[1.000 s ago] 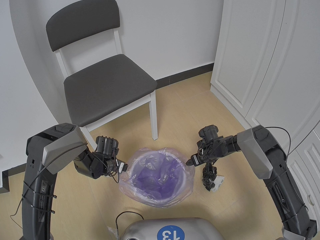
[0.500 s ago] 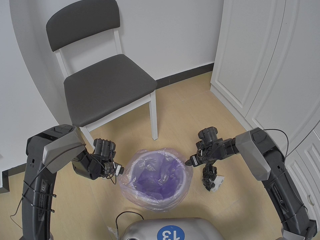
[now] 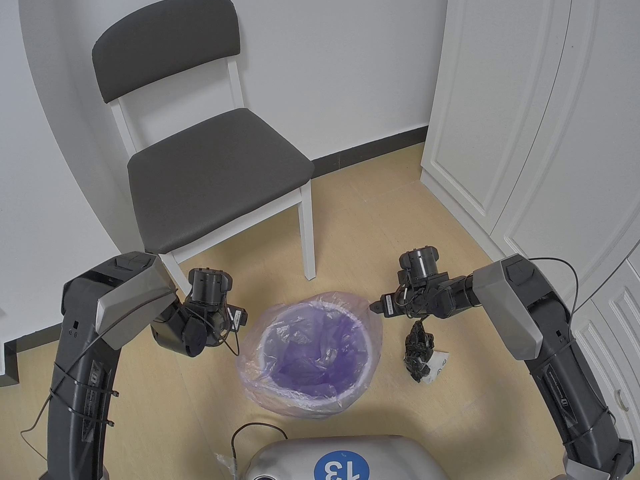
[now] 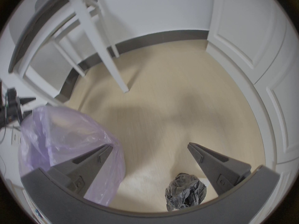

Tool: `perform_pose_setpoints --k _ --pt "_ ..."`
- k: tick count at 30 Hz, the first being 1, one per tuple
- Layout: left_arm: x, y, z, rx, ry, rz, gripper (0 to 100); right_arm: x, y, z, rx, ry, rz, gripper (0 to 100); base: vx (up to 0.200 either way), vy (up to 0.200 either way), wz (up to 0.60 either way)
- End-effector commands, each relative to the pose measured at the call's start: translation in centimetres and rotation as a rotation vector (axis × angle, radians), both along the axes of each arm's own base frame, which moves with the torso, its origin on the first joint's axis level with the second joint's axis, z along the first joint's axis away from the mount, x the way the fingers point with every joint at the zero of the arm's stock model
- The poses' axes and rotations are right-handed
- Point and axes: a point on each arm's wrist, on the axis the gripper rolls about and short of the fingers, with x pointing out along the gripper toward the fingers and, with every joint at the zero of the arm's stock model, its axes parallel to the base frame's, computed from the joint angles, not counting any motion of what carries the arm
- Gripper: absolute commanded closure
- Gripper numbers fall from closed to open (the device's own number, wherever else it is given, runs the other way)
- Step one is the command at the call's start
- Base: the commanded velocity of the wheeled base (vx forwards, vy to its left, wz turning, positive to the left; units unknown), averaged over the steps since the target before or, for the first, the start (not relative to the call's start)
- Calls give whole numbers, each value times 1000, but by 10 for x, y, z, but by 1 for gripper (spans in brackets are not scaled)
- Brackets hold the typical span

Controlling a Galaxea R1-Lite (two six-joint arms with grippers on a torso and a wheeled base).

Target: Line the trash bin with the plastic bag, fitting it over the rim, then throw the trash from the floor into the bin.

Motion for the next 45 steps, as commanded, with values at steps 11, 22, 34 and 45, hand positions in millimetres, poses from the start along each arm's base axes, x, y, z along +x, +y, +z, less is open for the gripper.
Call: perform_pose_setpoints --k 11,22,34,45 --pt "-66 9 37 -70 -53 1 0 -73 14 47 130 -155 29 0 0 0 0" --pt "-102 11 43 -88 -76 -14 0 -142 27 6 37 -1 136 0 0 0 0" --pt "-107 21 58 -89 -116 2 0 -97 25 8 7 13 90 0 0 0 0" --pt "-101 24 55 -96 -120 5 0 -10 -16 6 -34 -2 -12 0 0 0 0"
